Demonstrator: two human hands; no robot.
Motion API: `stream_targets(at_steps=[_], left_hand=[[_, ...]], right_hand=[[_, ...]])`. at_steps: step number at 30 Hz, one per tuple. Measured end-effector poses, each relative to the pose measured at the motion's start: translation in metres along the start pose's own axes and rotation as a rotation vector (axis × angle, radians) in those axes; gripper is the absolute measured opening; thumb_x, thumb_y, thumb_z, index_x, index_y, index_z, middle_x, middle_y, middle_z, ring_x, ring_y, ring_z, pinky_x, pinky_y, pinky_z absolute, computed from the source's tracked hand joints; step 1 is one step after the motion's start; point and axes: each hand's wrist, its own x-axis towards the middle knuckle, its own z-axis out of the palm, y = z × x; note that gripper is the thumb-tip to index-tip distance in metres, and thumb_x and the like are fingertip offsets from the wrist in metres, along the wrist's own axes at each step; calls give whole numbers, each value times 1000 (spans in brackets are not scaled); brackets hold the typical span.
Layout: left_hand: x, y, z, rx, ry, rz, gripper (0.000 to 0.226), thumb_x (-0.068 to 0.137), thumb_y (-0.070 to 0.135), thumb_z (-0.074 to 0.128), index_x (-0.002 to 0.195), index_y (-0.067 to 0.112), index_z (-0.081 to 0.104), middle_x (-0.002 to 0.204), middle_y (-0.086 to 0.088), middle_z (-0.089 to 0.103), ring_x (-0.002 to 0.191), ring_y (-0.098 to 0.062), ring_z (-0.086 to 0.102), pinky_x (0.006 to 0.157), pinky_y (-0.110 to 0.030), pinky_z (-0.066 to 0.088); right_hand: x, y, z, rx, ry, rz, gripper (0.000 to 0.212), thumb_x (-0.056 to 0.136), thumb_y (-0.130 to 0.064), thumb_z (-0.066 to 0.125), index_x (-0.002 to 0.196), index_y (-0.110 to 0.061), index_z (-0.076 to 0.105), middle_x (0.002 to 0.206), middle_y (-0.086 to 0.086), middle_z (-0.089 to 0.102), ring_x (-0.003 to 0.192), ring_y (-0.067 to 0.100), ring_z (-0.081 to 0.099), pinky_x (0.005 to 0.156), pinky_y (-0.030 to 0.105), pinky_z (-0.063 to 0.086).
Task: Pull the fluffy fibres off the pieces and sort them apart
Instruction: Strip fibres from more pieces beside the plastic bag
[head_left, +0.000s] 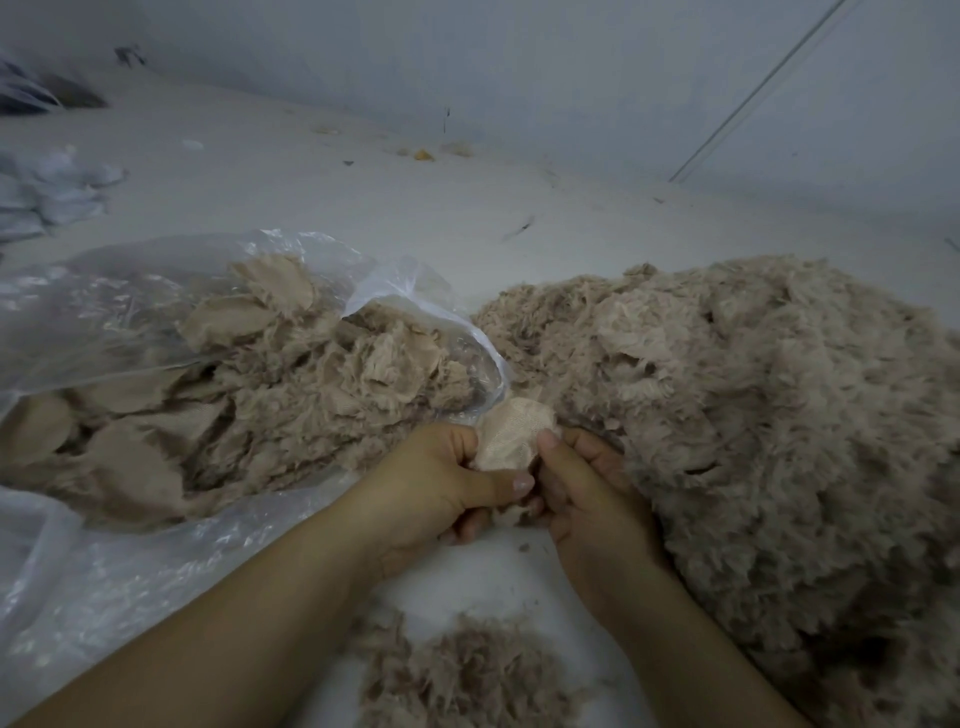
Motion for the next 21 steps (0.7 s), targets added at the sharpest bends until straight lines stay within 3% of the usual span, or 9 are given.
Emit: stream_targets(at_steps=[3,4,7,10,13,15,19,21], left_hand=[[2,-2,0,-44,128,45,53,63,26,82,87,-16,59,52,-13,53,36,-15,41,36,-20,31],[3,-2,0,-69,153,81,53,61,25,82,87,-16,60,51,-14,52,36,-17,42,35,-21,32],[5,-2,3,-162,170,159,35,62,18,80,86,-5,68,60,-19,60,40,-20,51,37,-23,41],[6,-4,4,-254,161,193,20,71,17,73,81,0,68,63,-20,62,47,-24,57,41,-27,47],[6,-4,4,-306,139,200,19,80,21,66,75,3,68,64,-23,60,51,-26,58,45,-30,48],[7,-4,3,-334,154,220,18,80,19,65,77,2,66,66,-22,59,51,-25,57,46,-30,47],[9,-6,4,-376,250,275,20,76,14,67,83,-3,60,61,-21,60,49,-24,56,46,-29,47],[10,-7,4,-379,301,303,8,78,10,67,70,9,64,57,-16,60,48,-25,55,45,-28,47]], right_hand=[[0,-2,0,-87,-74,-56,41,72,-36,70,88,1,61,87,39,60,74,45,53,75,62,48],[1,-1,-1,-115,-92,-79,43,73,-37,70,88,2,61,86,37,62,73,46,52,72,57,49],[4,2,-4,-92,-164,-102,40,77,-30,69,89,6,58,76,29,63,69,37,58,59,32,48],[5,4,-3,-64,-226,-98,25,79,-19,70,84,1,57,65,20,62,59,26,61,57,27,50],[5,4,-2,-132,-204,-92,10,82,-13,69,72,-11,64,62,9,64,55,16,58,55,23,48],[6,4,-4,-136,-187,-59,27,86,-6,66,63,-21,67,61,4,65,52,9,56,52,20,46],[6,4,-5,-165,-131,-16,37,89,-1,61,59,-22,65,62,2,59,56,9,48,55,22,42],[6,5,-6,-181,-117,-12,39,90,2,56,58,-20,62,56,-5,56,52,5,46,52,21,42]])
